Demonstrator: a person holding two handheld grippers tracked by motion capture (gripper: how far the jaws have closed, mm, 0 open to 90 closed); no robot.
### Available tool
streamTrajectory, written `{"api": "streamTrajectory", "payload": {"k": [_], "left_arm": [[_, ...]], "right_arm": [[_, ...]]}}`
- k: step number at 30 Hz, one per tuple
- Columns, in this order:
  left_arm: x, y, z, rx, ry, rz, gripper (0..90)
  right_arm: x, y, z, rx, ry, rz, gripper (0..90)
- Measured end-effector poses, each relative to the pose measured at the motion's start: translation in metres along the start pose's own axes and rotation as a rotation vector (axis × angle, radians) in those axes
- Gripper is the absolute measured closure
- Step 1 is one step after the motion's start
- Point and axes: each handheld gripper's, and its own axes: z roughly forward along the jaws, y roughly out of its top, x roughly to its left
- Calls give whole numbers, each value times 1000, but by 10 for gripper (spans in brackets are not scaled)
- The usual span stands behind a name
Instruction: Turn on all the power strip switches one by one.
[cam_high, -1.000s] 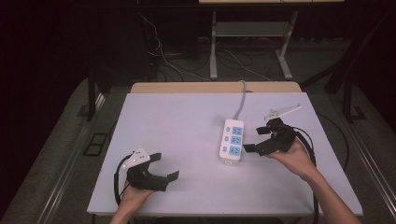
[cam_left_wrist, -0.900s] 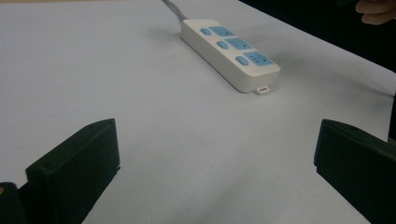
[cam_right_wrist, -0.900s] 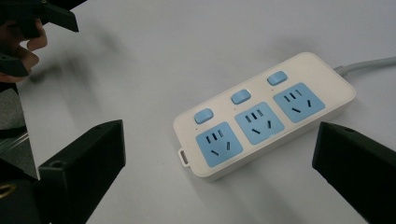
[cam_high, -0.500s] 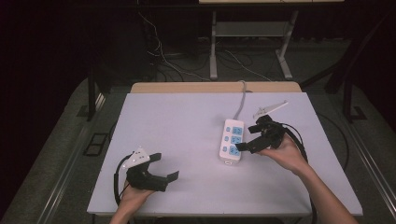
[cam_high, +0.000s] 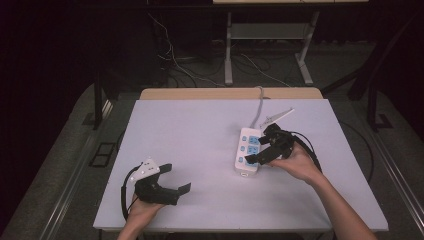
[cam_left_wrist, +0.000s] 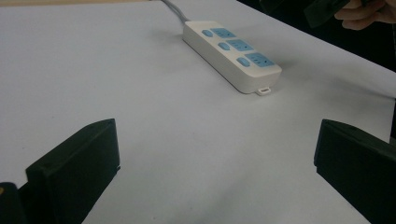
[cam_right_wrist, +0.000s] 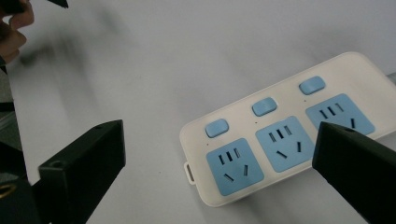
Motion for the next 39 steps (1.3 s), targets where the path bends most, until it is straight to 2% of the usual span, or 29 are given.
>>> {"api": "streamTrajectory", "payload": {"k": [5, 7, 8, 10, 11, 13, 14, 15, 17, 22, 34, 39], "left_arm": [[0, 0, 0, 1, -1, 2, 0], [0, 0, 0, 2, -1, 3, 0], [0, 0, 0, 2, -1, 2, 0], [-1, 0, 0, 2, -1, 2, 0], [-1, 0, 1, 5, -2, 4, 0], [-2, 0, 1, 4, -4, 4, 0], [-2, 0, 1, 5, -4, 4, 0], [-2, 0, 1, 7, -3, 5, 0], [-3, 0, 1, 7, -4, 5, 0], [-3, 0, 1, 7, -3, 6, 0], [-3, 0, 1, 4, 0, 8, 0], [-3, 0, 1, 3, -1, 8, 0]], "right_arm": [[1, 1, 9, 27, -1, -2, 27], [1, 2, 12, 35, -4, -15, 160], [2, 3, 13, 40, -12, -18, 163], [2, 3, 16, 44, -24, -29, 265], [3, 4, 16, 44, -25, -33, 280], [3, 5, 17, 43, -22, -28, 363], [3, 5, 17, 43, -22, -28, 363], [4, 6, 18, 41, -25, -29, 420], [4, 7, 19, 36, -29, -33, 474], [6, 10, 20, 27, -31, -34, 537], [2, 12, 33, 40, 11, -32, 886], [-2, 12, 37, 52, 26, -25, 898]]}}
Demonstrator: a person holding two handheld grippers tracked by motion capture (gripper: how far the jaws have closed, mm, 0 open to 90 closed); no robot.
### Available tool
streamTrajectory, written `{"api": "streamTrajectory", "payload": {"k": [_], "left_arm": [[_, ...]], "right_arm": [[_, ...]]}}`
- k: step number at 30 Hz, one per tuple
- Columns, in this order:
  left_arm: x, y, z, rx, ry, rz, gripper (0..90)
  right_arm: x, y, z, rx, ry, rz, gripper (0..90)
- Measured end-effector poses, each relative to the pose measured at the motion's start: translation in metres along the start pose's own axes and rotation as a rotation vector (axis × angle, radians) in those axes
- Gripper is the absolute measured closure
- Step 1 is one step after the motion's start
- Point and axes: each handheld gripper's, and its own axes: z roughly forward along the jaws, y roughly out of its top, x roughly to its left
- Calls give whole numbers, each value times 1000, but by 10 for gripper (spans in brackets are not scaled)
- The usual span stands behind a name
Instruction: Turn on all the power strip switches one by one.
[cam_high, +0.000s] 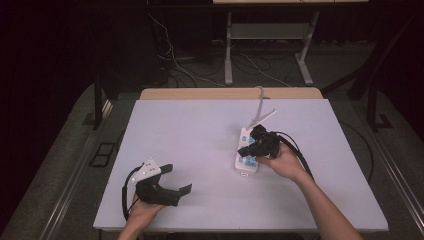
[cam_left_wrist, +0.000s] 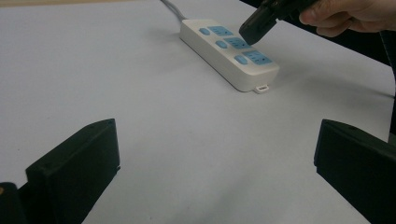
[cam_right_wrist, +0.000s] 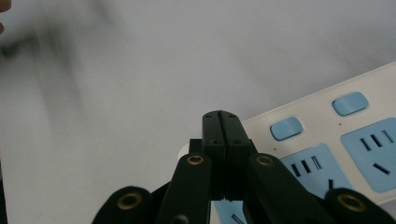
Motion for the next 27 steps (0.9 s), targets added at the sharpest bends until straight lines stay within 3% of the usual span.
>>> {"api": "streamTrajectory", "payload": {"k": [19, 27], "left_arm": [[1, 0, 0, 2, -2, 2, 0], [0, 0, 0, 3, -2, 2, 0]], "right_arm": [[-7, -3, 16, 50, 25, 11, 898], [-10, -4, 17, 43, 36, 17, 899]]}}
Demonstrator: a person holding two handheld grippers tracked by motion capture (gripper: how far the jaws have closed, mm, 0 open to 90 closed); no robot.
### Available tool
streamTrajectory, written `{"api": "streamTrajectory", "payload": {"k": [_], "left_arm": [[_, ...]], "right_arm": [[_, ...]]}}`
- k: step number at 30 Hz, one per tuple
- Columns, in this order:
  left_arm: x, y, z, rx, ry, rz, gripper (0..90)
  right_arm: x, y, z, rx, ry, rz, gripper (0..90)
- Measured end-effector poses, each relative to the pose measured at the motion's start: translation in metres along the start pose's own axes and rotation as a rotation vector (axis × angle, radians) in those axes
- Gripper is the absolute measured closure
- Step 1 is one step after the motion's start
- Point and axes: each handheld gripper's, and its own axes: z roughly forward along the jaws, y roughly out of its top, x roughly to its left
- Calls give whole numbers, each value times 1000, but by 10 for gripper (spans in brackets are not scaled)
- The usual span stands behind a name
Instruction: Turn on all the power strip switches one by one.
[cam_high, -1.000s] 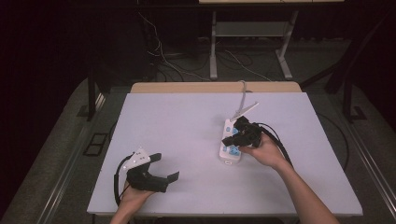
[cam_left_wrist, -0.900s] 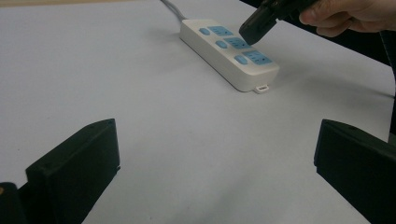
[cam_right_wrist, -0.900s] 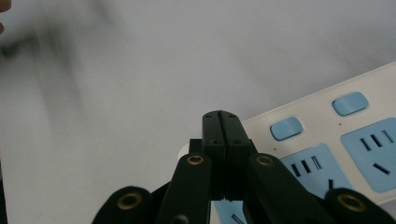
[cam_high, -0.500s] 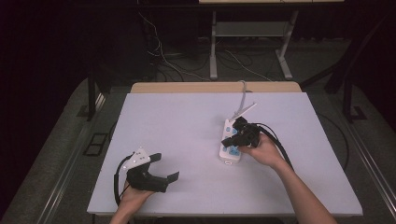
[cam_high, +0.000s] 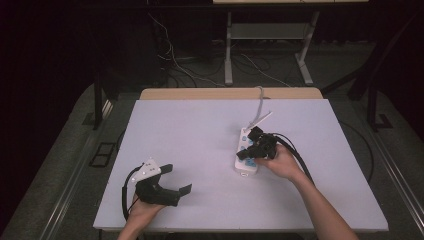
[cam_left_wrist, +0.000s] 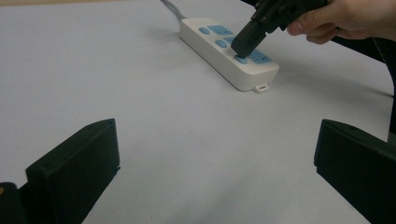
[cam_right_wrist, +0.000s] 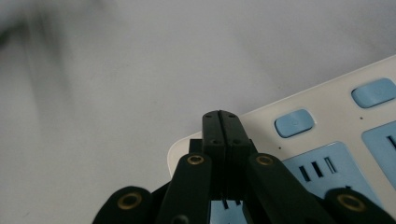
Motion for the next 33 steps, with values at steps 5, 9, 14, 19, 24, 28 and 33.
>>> {"api": "streamTrajectory", "payload": {"k": [5, 9, 14, 19, 24, 28, 33], "left_arm": [[0, 0, 0, 4, 1, 2, 0], [-1, 0, 1, 5, -2, 2, 0], [-1, 0, 1, 7, -2, 5, 0], [0, 0, 1, 7, -3, 3, 0], [-2, 0, 0, 6, -4, 4, 0], [-2, 0, 0, 7, -5, 4, 0], [-2, 0, 1, 7, -6, 7, 0]], "right_arm": [[-1, 0, 0, 6, 1, -1, 900], [-3, 0, 1, 4, -11, -12, 900], [-6, -2, 0, 1, -25, -2, 900], [0, -1, 1, -1, -23, -17, 900], [1, -1, 2, -1, -30, -24, 900], [2, -1, 3, -1, -37, -37, 900], [5, -2, 4, 6, -54, -52, 900]]}}
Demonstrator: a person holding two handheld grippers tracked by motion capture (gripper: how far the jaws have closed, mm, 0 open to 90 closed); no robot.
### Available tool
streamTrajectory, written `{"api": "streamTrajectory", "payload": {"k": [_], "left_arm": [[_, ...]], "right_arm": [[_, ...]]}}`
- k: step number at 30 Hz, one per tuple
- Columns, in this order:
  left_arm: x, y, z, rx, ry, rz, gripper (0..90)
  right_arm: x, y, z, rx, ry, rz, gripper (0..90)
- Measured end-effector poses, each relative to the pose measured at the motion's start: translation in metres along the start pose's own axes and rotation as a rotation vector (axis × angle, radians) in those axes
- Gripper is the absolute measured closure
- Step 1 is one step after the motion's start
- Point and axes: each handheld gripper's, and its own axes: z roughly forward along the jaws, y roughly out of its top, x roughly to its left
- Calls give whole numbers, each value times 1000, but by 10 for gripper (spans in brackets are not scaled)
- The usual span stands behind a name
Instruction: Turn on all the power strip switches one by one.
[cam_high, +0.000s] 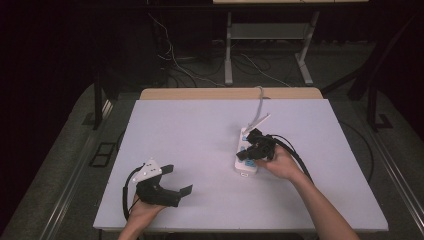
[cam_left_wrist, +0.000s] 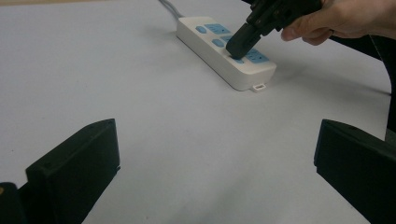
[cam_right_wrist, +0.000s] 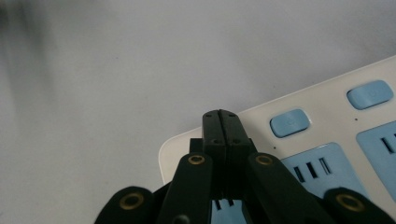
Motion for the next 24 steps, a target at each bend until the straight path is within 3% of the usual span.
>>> {"api": "streamTrajectory", "payload": {"k": [2, 15, 24], "left_arm": [[0, 0, 0, 0, 1, 0, 0], [2, 0, 0, -4, 2, -3, 0], [2, 0, -1, -7, 5, -5, 0]], "right_arm": [[2, 0, 0, 2, -13, -17, 900], [-3, -2, -3, -14, 29, 20, 900], [-4, -2, -8, -1, 32, 28, 900]]}}
